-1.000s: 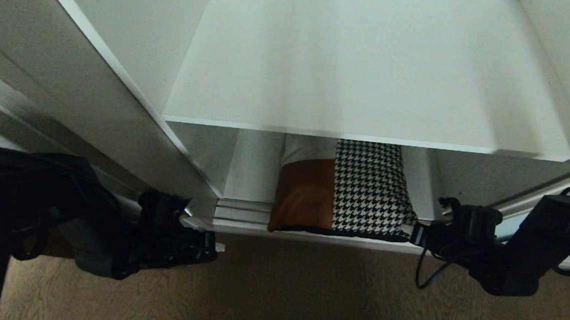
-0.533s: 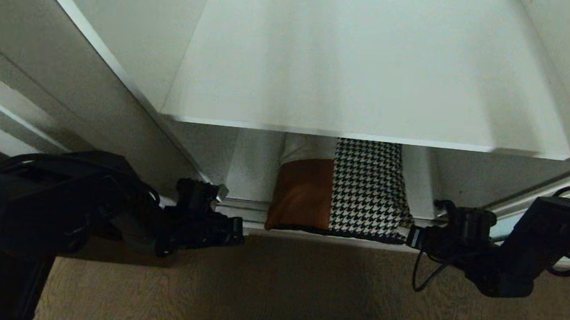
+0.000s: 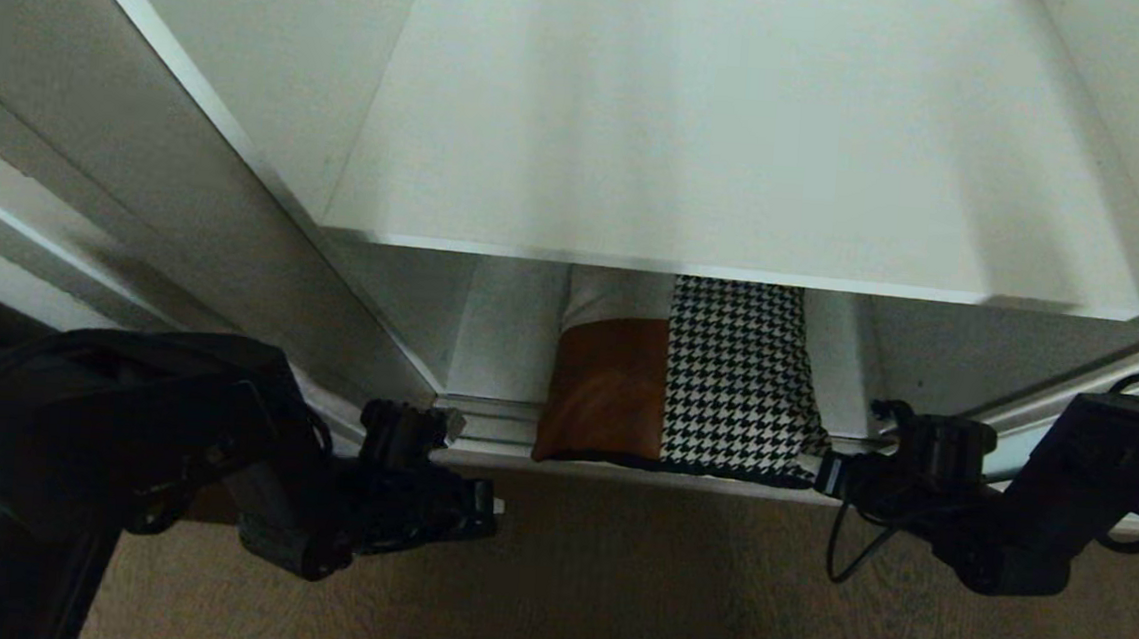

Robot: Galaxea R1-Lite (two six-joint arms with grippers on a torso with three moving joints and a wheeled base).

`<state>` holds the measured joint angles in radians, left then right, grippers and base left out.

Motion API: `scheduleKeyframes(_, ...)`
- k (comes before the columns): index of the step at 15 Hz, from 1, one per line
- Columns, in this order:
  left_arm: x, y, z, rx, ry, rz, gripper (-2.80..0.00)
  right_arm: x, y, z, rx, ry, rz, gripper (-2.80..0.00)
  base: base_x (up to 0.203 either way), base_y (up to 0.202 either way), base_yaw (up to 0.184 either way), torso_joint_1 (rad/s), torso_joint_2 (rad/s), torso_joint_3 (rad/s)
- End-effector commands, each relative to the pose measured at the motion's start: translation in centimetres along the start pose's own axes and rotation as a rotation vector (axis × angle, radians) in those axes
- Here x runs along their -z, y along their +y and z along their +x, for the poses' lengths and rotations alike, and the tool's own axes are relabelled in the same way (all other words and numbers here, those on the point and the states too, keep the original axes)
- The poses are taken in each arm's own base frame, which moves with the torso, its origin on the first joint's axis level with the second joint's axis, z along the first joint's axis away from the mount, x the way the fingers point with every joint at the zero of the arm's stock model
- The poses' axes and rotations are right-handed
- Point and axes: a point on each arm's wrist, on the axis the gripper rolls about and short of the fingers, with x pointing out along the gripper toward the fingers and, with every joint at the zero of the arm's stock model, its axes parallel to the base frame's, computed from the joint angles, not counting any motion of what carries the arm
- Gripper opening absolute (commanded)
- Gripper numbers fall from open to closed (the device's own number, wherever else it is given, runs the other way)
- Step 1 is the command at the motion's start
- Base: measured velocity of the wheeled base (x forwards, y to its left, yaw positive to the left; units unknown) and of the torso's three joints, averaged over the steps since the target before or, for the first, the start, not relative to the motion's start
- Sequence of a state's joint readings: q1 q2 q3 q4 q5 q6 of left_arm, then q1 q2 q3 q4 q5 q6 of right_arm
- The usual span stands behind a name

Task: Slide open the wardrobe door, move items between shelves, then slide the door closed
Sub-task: Place the pillow on the higher shelf

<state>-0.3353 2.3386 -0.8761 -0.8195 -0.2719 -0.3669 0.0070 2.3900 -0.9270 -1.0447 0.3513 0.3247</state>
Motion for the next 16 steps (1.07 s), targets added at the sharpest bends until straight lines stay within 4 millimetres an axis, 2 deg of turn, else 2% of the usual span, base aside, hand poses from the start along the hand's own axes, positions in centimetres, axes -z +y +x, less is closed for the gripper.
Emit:
scheduleKeyframes(1, 1.6, -0.2, 1.2, -0.092, -0.021, 0.014, -2.8, -0.1, 0.1, -0.1, -0.006, -0.006, -0.001, -2.8, 0.0, 0.0, 0.0, 0.0, 0.0, 0.0)
scheduleKeyframes(5, -0.4, -0.7, 3.0, -0.076, -0.076, 0.04, -2.8, -0.1, 0.1, -0.1, -0.006, -0.006, -0.004, -2.8, 0.0, 0.0, 0.0, 0.0, 0.0, 0.0)
scheduleKeyframes(8, -0.7, -1.4, 3.3, -0.063, -0.068, 0.057, -2.8, -0.1, 0.1, -0.1, -0.006, -0.007, -0.005, -2.8, 0.0, 0.0, 0.0, 0.0, 0.0, 0.0)
scheduleKeyframes(9, -0.9, -1.7, 3.5, -0.056, -0.074, 0.062, 0.0, -0.1, 0.1, -0.1, -0.006, -0.007, -0.005, -2.8, 0.0, 0.0, 0.0, 0.0, 0.0, 0.0)
scheduleKeyframes(13, -0.4, -2.5, 3.0, -0.035, -0.078, 0.074, 0.0, 0.0, 0.1, 0.0, -0.005, -0.005, -0.004, -2.8, 0.0, 0.0, 0.0, 0.0, 0.0, 0.0)
scheduleKeyframes(16, -1.0, -2.5, 4.2, -0.015, -0.135, 0.091, 0.0, 0.0, 0.4, -0.2, -0.01, -0.001, -0.007, -2.8, 0.0, 0.0, 0.0, 0.0, 0.0, 0.0)
